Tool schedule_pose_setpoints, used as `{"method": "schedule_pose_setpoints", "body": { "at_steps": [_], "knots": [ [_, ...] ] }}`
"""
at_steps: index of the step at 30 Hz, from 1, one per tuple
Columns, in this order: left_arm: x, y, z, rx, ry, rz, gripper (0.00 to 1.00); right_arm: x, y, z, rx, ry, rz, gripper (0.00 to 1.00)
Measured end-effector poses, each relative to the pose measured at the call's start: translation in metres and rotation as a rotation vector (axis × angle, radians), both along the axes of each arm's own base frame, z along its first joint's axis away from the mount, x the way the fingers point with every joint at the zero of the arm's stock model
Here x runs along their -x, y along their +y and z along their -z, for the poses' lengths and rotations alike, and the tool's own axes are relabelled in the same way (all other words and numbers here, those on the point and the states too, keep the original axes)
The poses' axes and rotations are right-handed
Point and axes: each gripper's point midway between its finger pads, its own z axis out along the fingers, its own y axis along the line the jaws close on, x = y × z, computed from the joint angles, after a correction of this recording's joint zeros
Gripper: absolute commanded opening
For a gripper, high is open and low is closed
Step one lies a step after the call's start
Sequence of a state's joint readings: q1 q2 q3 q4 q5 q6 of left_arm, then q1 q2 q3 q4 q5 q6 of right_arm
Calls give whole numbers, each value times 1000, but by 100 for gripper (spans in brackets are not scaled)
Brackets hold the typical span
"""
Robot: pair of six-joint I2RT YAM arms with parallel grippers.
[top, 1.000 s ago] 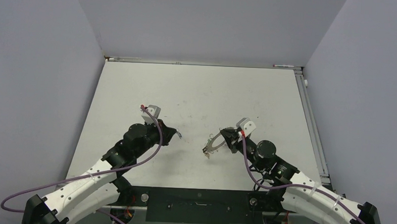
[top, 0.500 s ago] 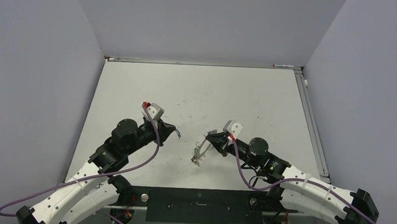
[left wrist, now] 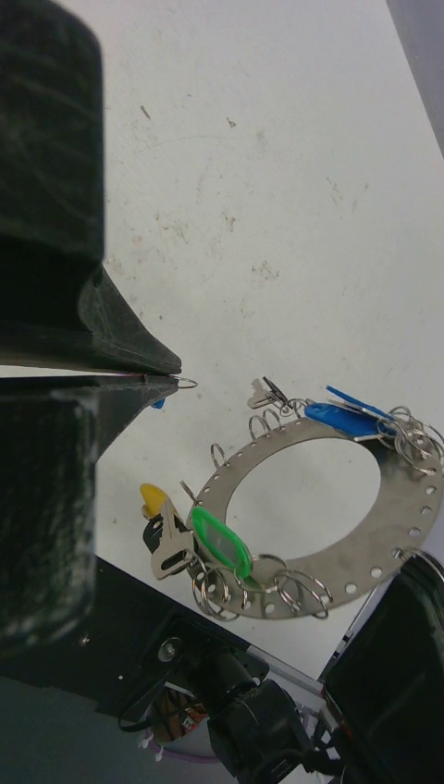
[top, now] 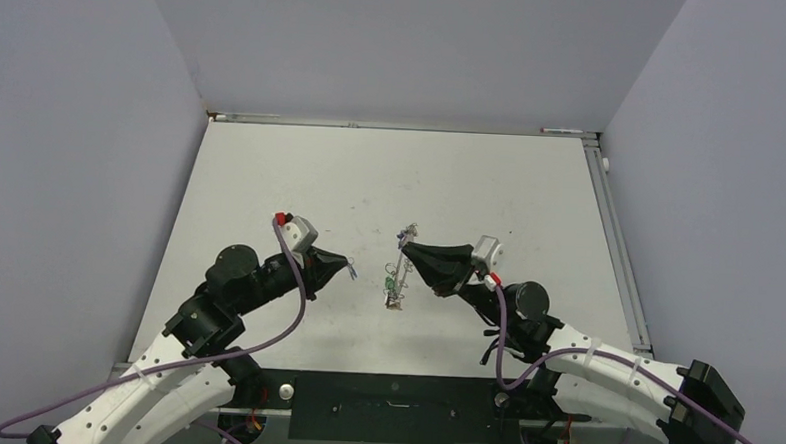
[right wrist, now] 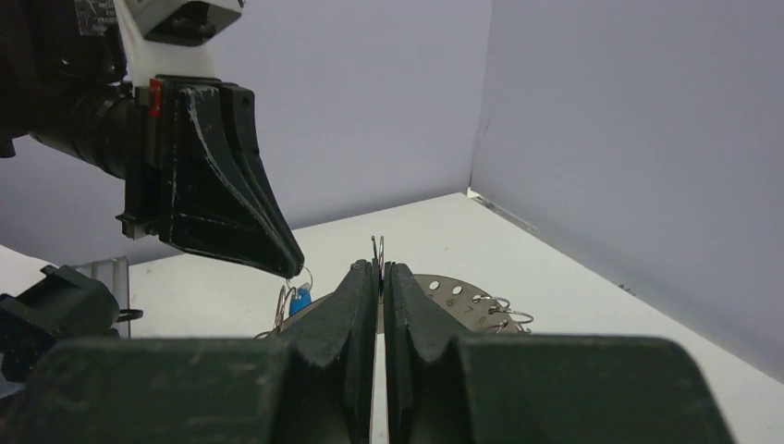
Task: Put the keys on the keyring
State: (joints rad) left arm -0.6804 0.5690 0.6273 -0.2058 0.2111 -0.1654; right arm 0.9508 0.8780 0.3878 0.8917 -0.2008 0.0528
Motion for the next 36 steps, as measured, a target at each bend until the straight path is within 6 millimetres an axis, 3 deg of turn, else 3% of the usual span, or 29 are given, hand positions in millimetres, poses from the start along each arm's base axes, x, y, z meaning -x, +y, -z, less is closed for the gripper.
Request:
{"method": "schedule_pose_setpoints", "body": {
  "at_steps": [21, 36],
  "knots": [
    [20, -16, -1, 18, 8, 176, 0, 17, 28, 72, 229, 103, -121, 5],
    [28, -25, 4, 15, 35, 251, 0, 24, 38, 82, 289, 81, -148, 5]
  ]
}}
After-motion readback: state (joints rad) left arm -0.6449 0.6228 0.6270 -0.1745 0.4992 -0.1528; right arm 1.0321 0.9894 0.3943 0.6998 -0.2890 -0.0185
